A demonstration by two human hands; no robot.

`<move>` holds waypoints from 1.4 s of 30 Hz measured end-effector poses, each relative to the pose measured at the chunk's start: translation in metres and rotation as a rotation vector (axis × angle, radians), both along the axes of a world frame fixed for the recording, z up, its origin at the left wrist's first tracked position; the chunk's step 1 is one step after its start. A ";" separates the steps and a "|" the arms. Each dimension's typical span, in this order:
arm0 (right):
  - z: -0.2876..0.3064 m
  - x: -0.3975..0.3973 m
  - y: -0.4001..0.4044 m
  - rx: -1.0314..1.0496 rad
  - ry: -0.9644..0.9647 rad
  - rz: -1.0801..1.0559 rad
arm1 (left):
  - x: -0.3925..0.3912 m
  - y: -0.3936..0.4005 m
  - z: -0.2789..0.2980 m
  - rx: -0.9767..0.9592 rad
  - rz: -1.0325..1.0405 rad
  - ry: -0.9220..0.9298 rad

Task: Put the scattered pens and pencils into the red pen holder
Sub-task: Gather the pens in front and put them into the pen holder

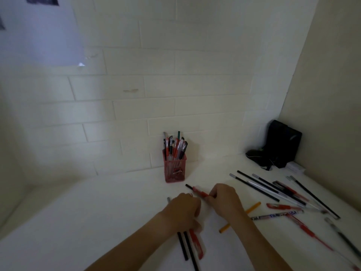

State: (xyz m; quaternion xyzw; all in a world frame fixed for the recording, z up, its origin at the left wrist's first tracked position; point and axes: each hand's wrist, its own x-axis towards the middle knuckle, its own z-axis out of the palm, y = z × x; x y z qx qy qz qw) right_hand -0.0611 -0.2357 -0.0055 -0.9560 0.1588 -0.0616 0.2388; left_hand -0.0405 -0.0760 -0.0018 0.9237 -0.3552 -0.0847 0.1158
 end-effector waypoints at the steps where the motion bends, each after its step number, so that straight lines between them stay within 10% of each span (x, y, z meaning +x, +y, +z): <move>1: 0.000 0.000 0.001 0.001 -0.027 -0.006 | 0.001 -0.001 -0.002 -0.021 0.023 0.012; 17: 0.005 -0.030 0.050 0.255 0.186 0.063 | 0.019 0.014 -0.004 -0.317 0.295 -0.007; 30: 0.023 -0.024 0.011 0.315 0.129 -0.028 | 0.013 0.021 -0.005 -0.074 -0.347 -0.322; 37: 0.045 -0.012 0.021 0.470 -0.248 0.069 | 0.036 0.030 0.034 -0.849 0.163 -0.061; 42: 0.076 0.024 0.053 0.365 -0.505 0.142 | 0.055 0.022 0.081 -0.951 0.195 -0.193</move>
